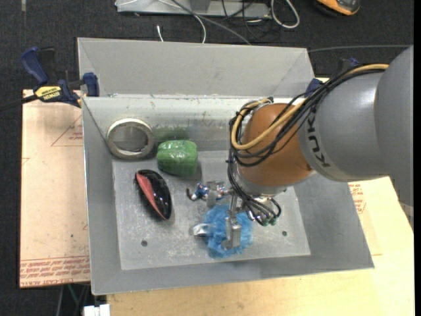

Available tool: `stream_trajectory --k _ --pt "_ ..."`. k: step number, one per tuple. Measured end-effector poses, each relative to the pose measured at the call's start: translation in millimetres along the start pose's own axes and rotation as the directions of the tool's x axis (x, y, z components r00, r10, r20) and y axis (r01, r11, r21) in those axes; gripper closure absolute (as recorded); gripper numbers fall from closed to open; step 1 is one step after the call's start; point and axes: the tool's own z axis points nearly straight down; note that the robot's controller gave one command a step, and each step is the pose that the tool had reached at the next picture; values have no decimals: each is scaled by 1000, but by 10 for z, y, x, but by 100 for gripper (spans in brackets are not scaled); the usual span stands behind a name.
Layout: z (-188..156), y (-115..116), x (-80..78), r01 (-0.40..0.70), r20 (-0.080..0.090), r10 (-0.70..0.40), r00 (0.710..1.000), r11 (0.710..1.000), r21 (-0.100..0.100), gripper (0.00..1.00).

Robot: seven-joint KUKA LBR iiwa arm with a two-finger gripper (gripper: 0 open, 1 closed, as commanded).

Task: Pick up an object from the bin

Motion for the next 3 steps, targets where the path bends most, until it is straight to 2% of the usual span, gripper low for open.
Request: stream_trajectory --k 1,3 --pt "-34 141 122 -101 4 101 995 995 0 100" --pt "-34 139 122 -103 4 103 995 995 0 100"
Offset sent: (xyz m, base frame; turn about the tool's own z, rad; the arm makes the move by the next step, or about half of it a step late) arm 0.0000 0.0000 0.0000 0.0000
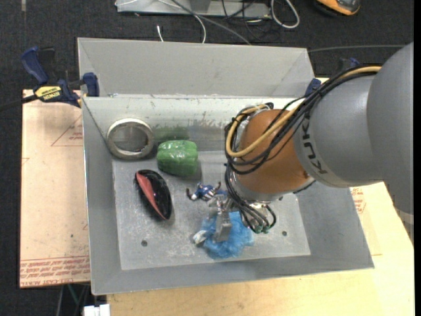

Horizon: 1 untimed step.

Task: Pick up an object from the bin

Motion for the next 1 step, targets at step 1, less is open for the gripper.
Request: stream_trajectory --k 1 --pt "0 0 0 0 0 0 1000 1000 0 100"
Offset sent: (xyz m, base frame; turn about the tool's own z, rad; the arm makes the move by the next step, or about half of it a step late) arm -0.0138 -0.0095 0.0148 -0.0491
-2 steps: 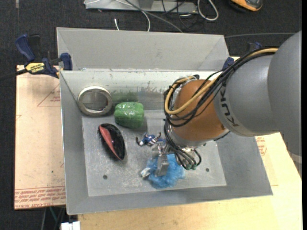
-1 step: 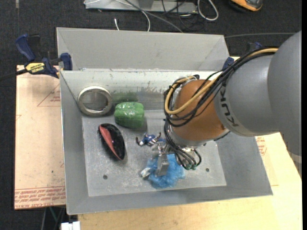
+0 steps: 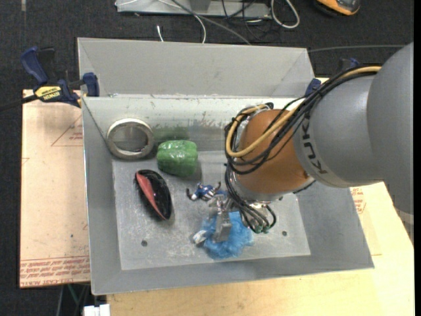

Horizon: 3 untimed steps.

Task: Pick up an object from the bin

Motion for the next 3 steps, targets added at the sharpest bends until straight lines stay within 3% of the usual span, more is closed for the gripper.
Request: stream_trajectory --k 1,3 --pt "-144 -78 144 47 0 -47 999 999 -1 100" --pt "4 -178 140 28 0 -28 1000 1000 -2 100"
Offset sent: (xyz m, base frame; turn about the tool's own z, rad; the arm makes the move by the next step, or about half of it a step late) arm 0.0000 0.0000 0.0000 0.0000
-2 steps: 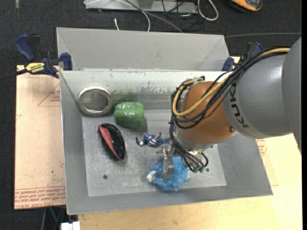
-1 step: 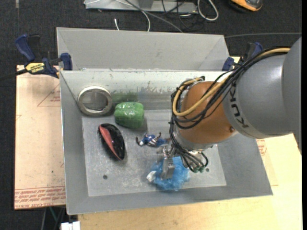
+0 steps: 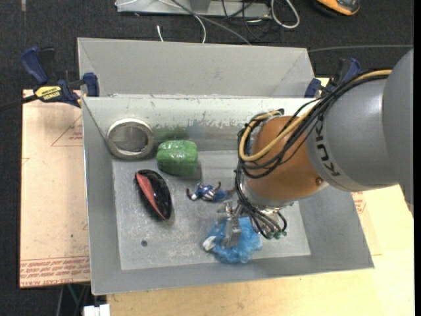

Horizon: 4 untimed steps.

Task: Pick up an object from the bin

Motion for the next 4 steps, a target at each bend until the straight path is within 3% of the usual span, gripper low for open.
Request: stream_trajectory --k 2,3,4 --pt "0 -12 59 -16 3 16 1000 1000 -1 100" --pt "-635 -188 -340 298 4 -298 954 954 -1 100" --pt "74 -82 -124 12 1 -12 1000 1000 -2 100"
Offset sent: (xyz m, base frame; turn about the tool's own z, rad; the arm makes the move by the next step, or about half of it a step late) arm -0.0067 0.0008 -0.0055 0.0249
